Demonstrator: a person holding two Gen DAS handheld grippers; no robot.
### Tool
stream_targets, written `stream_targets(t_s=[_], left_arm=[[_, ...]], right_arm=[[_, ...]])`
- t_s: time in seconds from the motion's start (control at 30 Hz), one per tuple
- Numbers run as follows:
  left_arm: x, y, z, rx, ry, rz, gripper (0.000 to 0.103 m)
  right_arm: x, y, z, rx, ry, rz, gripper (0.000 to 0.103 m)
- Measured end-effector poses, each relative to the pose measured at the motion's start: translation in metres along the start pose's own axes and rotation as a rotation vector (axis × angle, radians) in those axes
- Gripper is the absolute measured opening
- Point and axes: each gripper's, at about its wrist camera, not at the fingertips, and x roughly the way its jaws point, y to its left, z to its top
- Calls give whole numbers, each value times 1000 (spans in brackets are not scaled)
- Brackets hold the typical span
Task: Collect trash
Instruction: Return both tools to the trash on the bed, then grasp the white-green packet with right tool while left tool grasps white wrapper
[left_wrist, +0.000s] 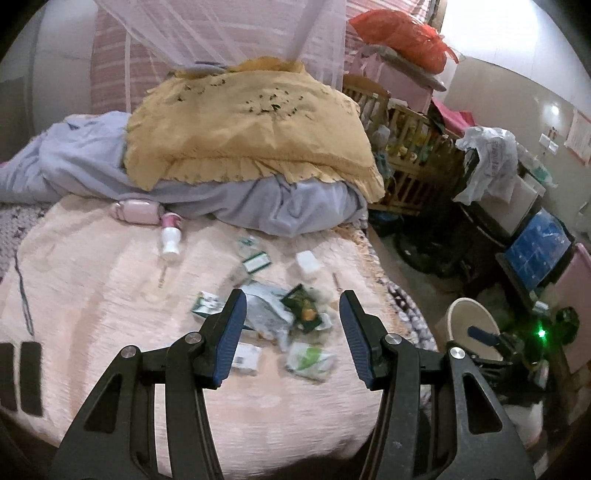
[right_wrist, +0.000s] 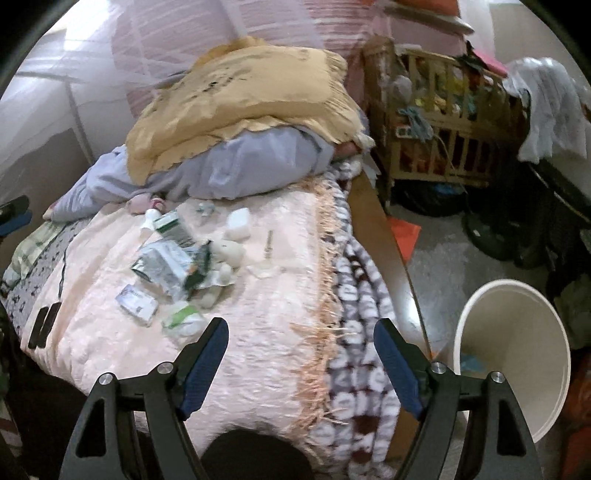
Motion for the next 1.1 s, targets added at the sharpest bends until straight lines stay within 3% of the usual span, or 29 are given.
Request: stream_targets(t_s=[0.27,0.6,0.73,0.83,0.93,0.97,1.0,1.1], left_arm=[[11,38,-4,48,27,1,51],[97,92,-48,-12,153,-57,52],[110,103,-65,27,157,-70,52],[123,114,-75,12,205,-68,52],[138,126,-80,-9,259,-69,52],[142,128,-80,-8,268,-62,52],[145,130,-80,-9,272,-59,52],[157,130,-75,-13,284,-74,52]], right_arm=[[16,47,20,-52,-17,97,84],[128,109,15,-200,198,282,84],[168,132,7,-329,290,287,84],[192,144,4,-396,366,300,84],[216,155,-3,-476,422,258,84],[221,157,-6,-490,428,247,76],[223,157,-8,-494,428,242,53],[216,150,-8,-447,413,252,40]])
